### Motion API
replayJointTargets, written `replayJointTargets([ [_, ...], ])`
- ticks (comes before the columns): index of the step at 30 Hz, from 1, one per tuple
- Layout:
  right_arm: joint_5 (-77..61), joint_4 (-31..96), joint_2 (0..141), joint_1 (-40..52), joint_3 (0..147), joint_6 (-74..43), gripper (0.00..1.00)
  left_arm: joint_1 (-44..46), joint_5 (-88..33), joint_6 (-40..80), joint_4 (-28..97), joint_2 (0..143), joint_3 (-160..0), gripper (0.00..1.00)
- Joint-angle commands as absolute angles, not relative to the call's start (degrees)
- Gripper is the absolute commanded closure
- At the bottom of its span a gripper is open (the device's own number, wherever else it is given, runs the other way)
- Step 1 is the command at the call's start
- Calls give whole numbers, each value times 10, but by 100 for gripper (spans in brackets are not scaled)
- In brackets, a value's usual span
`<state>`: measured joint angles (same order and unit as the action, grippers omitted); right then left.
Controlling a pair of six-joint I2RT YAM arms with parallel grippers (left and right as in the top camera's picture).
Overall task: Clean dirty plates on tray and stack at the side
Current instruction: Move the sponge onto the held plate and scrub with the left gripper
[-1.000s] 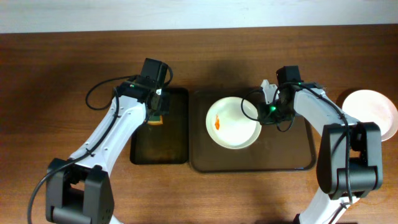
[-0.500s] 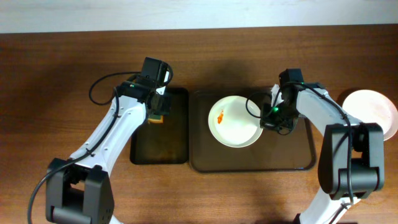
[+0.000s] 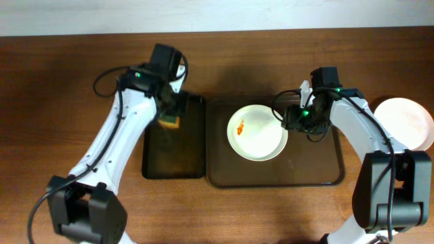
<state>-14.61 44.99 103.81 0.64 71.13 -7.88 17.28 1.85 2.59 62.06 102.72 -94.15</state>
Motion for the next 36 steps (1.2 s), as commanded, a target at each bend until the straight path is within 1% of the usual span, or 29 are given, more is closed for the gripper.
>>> replayJointTargets([
  [1,-135,449,1028,-13,721,-73,41,174,-90,16,649,1097,-1035,100],
  [2,-135,451,1028,-18,721,-73,42,178,-126,16,636,1106,-1037,100],
  [3,-135,453,1028,-22,720,-73,44,185,-154,17,621,1115,-1037,100],
  [4,-135,454,1028,-24,719,-73,46,193,-162,17,610,1123,-1037,100],
  [5,-135,457,1028,-23,718,-73,50,208,-163,17,594,1137,-1037,100],
  [9,-135,458,1031,-11,717,-73,53,260,-163,21,553,1197,-1037,100],
  [11,-135,458,1038,-4,716,-73,59,278,-164,22,521,1227,-1037,100],
  [12,-135,458,1043,-2,715,-73,60,285,-168,23,508,1235,-1037,100],
  [15,-135,456,1061,5,711,-73,67,308,-172,23,470,1240,-1037,100],
  [16,-135,456,1064,8,710,-73,72,315,-171,23,462,1240,-1037,100],
  [17,-135,456,1068,12,710,-73,78,322,-167,24,456,1242,-1037,100],
  [18,-135,456,1068,15,710,-73,82,329,-152,37,456,1246,-1037,100],
  [19,-135,456,1068,19,710,-73,83,333,-144,43,456,1251,-1037,100],
  [22,-132,456,1068,23,709,-73,82,338,-139,43,455,1266,-1037,100],
  [24,-130,456,1069,23,705,-73,75,338,-139,43,452,1267,-1037,100],
  [26,-129,455,1072,23,702,-73,72,338,-137,43,446,1267,-1037,100],
  [32,-129,444,1073,23,684,-80,72,338,-137,43,426,1268,-1034,100],
  [33,-130,444,1073,23,683,-80,73,338,-136,43,421,1268,-1032,100],
  [34,-131,444,1073,23,683,-80,81,338,-128,43,418,1268,-1031,100],
  [36,-131,444,1073,23,680,-80,89,338,-102,43,418,1270,-1031,100],
])
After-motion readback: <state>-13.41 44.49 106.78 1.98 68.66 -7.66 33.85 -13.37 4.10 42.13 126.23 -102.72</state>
